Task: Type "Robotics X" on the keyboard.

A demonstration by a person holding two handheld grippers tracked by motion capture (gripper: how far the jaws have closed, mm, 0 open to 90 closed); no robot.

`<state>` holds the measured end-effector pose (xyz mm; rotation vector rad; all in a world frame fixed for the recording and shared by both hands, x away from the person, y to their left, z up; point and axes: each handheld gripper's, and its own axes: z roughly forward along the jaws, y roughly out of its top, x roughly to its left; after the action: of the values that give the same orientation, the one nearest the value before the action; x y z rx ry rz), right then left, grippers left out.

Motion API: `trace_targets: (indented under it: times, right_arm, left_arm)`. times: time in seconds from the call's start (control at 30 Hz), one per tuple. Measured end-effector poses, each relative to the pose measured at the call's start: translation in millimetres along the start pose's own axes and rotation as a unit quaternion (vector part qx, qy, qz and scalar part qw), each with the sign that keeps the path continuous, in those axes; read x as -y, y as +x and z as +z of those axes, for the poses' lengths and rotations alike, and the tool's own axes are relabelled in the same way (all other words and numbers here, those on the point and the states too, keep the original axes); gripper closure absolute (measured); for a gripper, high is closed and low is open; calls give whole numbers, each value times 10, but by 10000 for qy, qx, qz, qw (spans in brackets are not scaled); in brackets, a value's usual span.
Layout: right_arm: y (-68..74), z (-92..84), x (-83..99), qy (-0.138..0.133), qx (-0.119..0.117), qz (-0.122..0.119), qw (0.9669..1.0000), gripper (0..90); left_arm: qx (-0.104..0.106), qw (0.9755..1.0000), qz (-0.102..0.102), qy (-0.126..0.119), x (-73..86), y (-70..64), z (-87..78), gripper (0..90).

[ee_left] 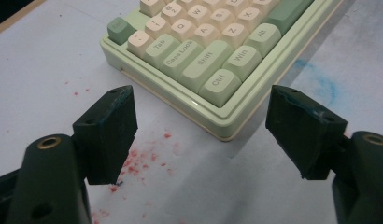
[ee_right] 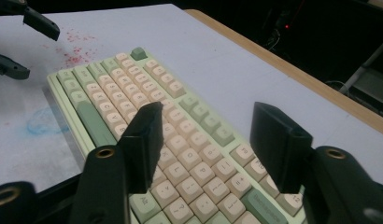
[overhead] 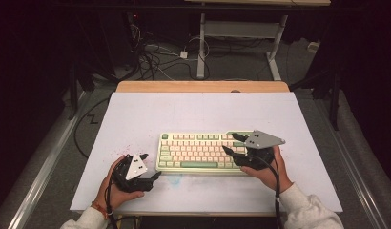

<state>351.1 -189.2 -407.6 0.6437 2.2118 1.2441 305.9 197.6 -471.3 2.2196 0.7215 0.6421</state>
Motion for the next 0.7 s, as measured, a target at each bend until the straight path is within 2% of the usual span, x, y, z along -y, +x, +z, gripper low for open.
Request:
trace_targets:
  times: [0.07,0.23,0.37,0.4,0.43,0.47,0.53,0.6,0.63,0.67,0.7]
  right_arm:
    - [21,-77,49,-28,209,-20,9998,347]
    - [36,-172,118,-48,402,-87,9991,303]
    - [48,-276,225,-138,543,-56,9984,285]
    - [48,-276,225,-138,543,-56,9984,285]
    - [51,-307,272,-136,563,-26,9983,280]
    - [57,-325,295,-115,560,9,9984,280]
    - [67,-361,340,-104,624,-10,9980,278]
    - [75,-408,387,-88,626,11,9980,275]
    - [75,-408,387,-88,626,11,9980,275]
    - [74,-460,437,-96,660,42,9978,274]
    - [70,-486,464,-106,657,80,9978,272]
  left_arm:
    - [12,10000,-52,-52,-4,8,-21,244]
    - [-27,9999,-110,-54,-31,17,-54,260]
    - [98,9997,-190,-101,-58,31,-91,374]
    - [121,9996,-180,-152,-67,39,-102,374]
    - [173,9995,-248,-107,-83,43,-114,436]
    - [173,9995,-248,-107,-83,43,-114,462]
    - [252,9993,-260,-96,-96,55,-129,574]
    - [351,9989,-287,-114,-109,67,-146,654]
    - [357,9989,-283,-103,-117,73,-155,654]
    - [412,9986,-322,-88,-136,86,-164,731]
    - [412,9986,-322,-88,-136,86,-164,763]
